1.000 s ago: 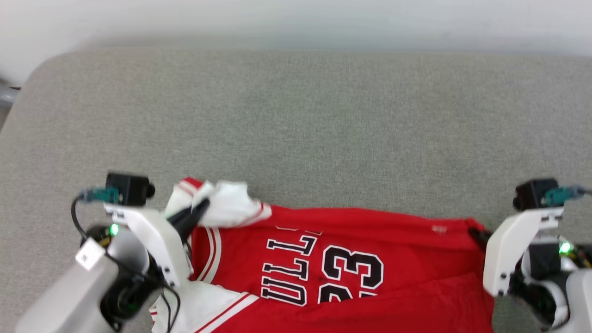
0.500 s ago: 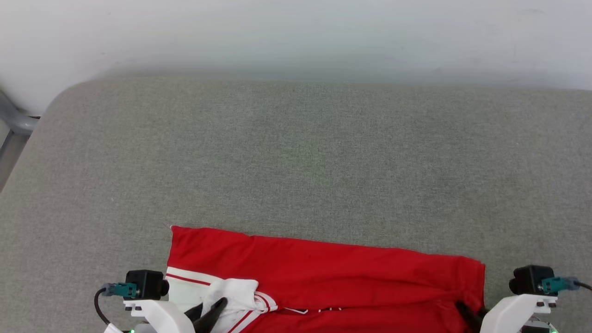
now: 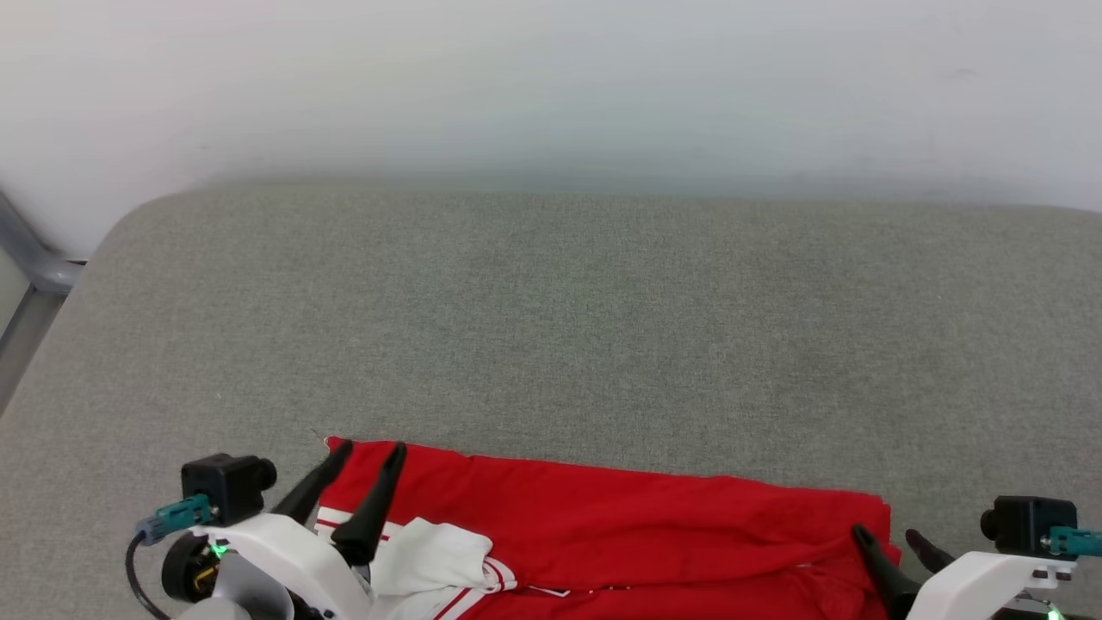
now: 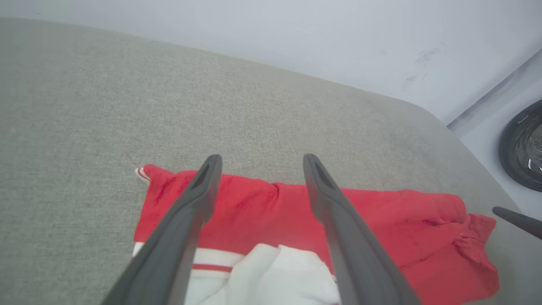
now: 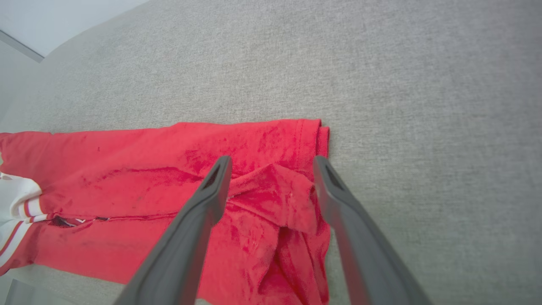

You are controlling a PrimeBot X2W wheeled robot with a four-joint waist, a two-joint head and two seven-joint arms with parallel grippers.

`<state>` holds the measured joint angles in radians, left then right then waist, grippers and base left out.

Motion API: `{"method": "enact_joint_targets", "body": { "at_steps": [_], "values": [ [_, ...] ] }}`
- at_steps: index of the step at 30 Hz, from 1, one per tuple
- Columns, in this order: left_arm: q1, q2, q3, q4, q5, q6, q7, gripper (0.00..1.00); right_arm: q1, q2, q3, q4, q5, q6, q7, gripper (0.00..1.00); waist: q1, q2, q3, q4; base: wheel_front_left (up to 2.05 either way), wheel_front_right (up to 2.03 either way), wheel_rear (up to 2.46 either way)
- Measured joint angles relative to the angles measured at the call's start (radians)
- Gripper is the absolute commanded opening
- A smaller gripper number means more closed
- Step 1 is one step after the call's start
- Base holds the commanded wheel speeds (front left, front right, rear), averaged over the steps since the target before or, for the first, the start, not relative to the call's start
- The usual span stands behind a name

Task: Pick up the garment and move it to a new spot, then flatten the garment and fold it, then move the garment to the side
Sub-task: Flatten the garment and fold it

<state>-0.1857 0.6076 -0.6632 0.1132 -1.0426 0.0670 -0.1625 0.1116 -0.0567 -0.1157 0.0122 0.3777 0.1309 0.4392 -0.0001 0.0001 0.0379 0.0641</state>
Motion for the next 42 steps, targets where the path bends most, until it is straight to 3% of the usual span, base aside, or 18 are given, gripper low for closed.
{"method": "enact_joint_targets", "body": {
  "at_steps": [5,12,23,32,33,34,42],
  "values": [
    [-0.01,-0.008,0.048,-0.034,0.075,0.036,-0.079,1.0,-0.005,-0.015,-0.041,-0.016,-0.025,0.0,0.048,1.0,0.0,0.0,-0.017,0.004,0.0,0.0,0.0],
    [-0.024,-0.052,0.165,-0.121,0.254,0.074,-0.099,1.0,-0.007,-0.041,-0.114,-0.035,-0.057,0.0,0.126,1.0,0.0,0.0,-0.014,0.045,0.0,0.0,0.0],
    [0.054,-0.092,0.257,-0.15,0.412,0.082,-0.1,1.0,-0.009,-0.038,-0.128,0.02,-0.058,0.0,0.206,1.0,0.0001,0.0,0.034,0.106,0.0,0.0,0.0],
    [0.067,-0.15,0.282,-0.133,0.458,0.045,-0.1,1.0,-0.052,-0.039,-0.079,0.137,-0.01,-0.002,0.26,1.0,0.0001,0.0,0.099,0.121,0.0,0.0,0.0],
    [0.067,-0.154,0.285,-0.128,0.46,0.04,-0.1,1.0,-0.056,-0.043,-0.074,0.144,-0.007,-0.002,0.268,0.4,0.0,-0.0001,0.103,0.122,0.0,0.0,0.0],
    [0.067,-0.158,0.287,-0.124,0.465,0.037,-0.1,1.0,-0.061,-0.046,-0.07,0.148,-0.002,-0.002,0.278,0.02,0.0,0.0,0.105,0.123,0.0,0.0,0.0],
    [0.078,-0.18,0.309,-0.087,0.495,0.023,-0.1,1.0,-0.08,-0.052,-0.023,0.145,0.019,-0.002,0.272,0.0,0.0001,0.0,0.073,0.109,0.0,0.0,0.0]
  ]
}}
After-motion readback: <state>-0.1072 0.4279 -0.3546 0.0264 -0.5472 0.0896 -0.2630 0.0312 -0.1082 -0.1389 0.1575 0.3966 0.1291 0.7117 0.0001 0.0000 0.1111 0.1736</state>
